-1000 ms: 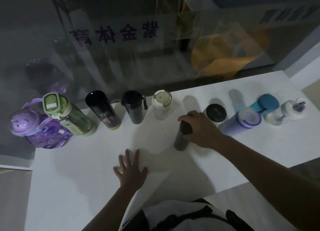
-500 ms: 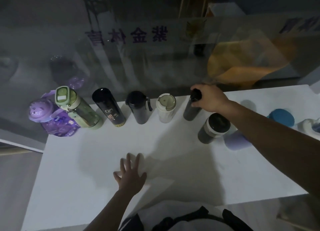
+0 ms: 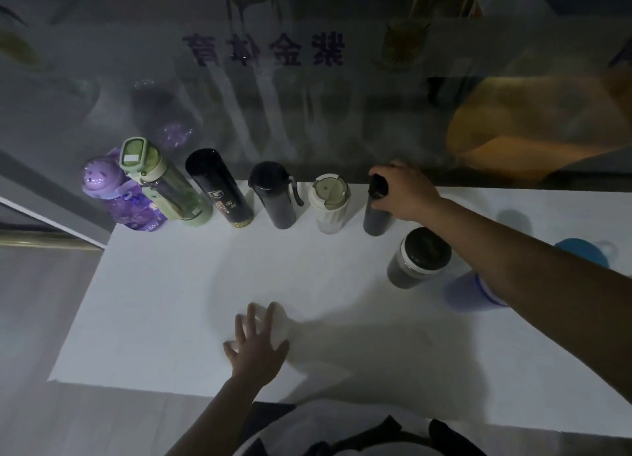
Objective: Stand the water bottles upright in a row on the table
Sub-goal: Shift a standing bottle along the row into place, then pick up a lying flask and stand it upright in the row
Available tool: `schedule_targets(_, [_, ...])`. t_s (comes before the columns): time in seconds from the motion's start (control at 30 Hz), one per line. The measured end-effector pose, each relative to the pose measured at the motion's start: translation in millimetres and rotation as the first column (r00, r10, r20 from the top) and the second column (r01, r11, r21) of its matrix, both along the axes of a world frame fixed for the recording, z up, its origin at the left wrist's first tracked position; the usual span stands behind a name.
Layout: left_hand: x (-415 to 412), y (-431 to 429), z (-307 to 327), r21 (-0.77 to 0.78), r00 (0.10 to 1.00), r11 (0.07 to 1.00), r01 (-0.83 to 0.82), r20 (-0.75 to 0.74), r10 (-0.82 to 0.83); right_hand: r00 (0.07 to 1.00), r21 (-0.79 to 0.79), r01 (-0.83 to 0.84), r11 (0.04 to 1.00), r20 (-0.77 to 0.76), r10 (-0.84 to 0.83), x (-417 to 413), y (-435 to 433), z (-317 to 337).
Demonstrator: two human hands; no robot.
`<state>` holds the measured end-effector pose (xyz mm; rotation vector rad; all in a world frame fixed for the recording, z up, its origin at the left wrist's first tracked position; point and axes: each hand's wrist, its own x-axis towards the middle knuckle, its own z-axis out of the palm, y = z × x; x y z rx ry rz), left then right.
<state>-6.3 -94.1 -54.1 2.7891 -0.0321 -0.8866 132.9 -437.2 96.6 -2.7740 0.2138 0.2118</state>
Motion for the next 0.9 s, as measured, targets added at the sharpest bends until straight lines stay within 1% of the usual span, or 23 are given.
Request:
schedule_targets(0.13, [-9, -6, -1, -0.002, 1.0, 1.0, -0.026, 0.001, 0.026, 1.0, 0.018, -0.02, 1.0, -0.019, 0.021, 0, -3, 0])
schedule_targets(0.23, [-13, -11, 0, 0.003, 0.999, 0.999, -0.041, 0.009, 0.041, 0.999, 0.095, -0.012, 0.995, -0.029, 0.015, -5, -8, 5])
schedule_targets(0.4, [-17, -24, 5, -0.025, 0.995, 0.995, -0.095, 0.027, 0.096, 0.987, 0.202, 0.107, 0.974, 0.094, -0.128, -38, -19, 30])
schedule_targets(0.5, [-20, -36, 7, -0.031, 0.985, 0.995, -0.095, 0.143, 0.099, 0.965, 0.249, 0.17, 0.953, 0.152, -0.212, -75, -25, 37])
schedule_targets(0.6, [-22, -48, 9, -0.043, 0.978, 0.999, -0.007, 0.209, 0.016, 0.971, 0.202, 0.181, 0.963, 0.117, -0.208, -109, -25, 31])
schedule_targets(0.7, [-24, -60, 10, -0.028, 0.974, 0.996, 0.09, 0.211, -0.083, 0.991, 0.081, 0.133, 0.988, -0.034, -0.131, -130, -22, 15])
schedule_targets(0.77, [-28, -69, 10, -0.029, 0.97, 0.989, 0.143, 0.204, -0.134, 0.992, 0.012, 0.095, 0.995, -0.09, -0.093, -135, -22, 2])
schedule_targets(0.83, [-32, -77, 10, -0.03, 0.967, 0.983, 0.182, 0.19, -0.173, 0.993, 0.001, 0.061, 0.998, -0.097, -0.061, -138, -22, -8])
schedule_targets(0.9, [-36, -81, 7, -0.021, 0.965, 0.978, 0.209, 0.165, -0.202, 0.995, 0.055, 0.052, 0.997, -0.092, -0.047, -137, -24, -12])
